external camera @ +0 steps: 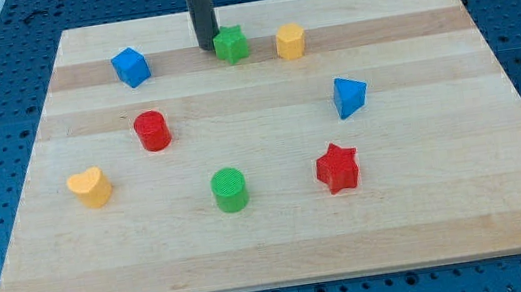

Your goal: Push the blue triangle above green circle

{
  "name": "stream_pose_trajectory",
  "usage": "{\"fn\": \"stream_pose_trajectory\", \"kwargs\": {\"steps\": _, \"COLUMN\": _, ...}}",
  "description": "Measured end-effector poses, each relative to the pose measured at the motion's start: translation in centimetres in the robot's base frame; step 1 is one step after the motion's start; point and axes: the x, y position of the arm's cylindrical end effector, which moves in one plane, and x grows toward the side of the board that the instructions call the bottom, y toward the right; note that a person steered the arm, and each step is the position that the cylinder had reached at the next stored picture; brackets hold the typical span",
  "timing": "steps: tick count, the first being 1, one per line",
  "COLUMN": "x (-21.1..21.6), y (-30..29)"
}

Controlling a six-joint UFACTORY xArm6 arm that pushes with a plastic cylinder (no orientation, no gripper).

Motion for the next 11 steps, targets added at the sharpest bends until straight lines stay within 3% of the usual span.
{"fn": "stream_pose_trajectory", "kwargs": {"steps": 3, "x": 1.2, "y": 4.6}}
{"fn": "stream_pose_trajectory", "kwargs": {"steps": 5, "x": -1.8, "y": -0.6}}
{"fn": "stream_pose_trajectory", "kwargs": {"steps": 7, "x": 3.4, "y": -4.6}}
{"fn": "stream_pose_trajectory", "kwargs": {"steps": 9, "x": 10.5, "y": -4.7}}
{"fn": "stream_pose_trajectory", "kwargs": {"steps": 10, "x": 11.9, "y": -1.7}}
{"fn": "stream_pose_trajectory", "kwargs": {"steps": 11, "x": 11.8, "y": 4.8}}
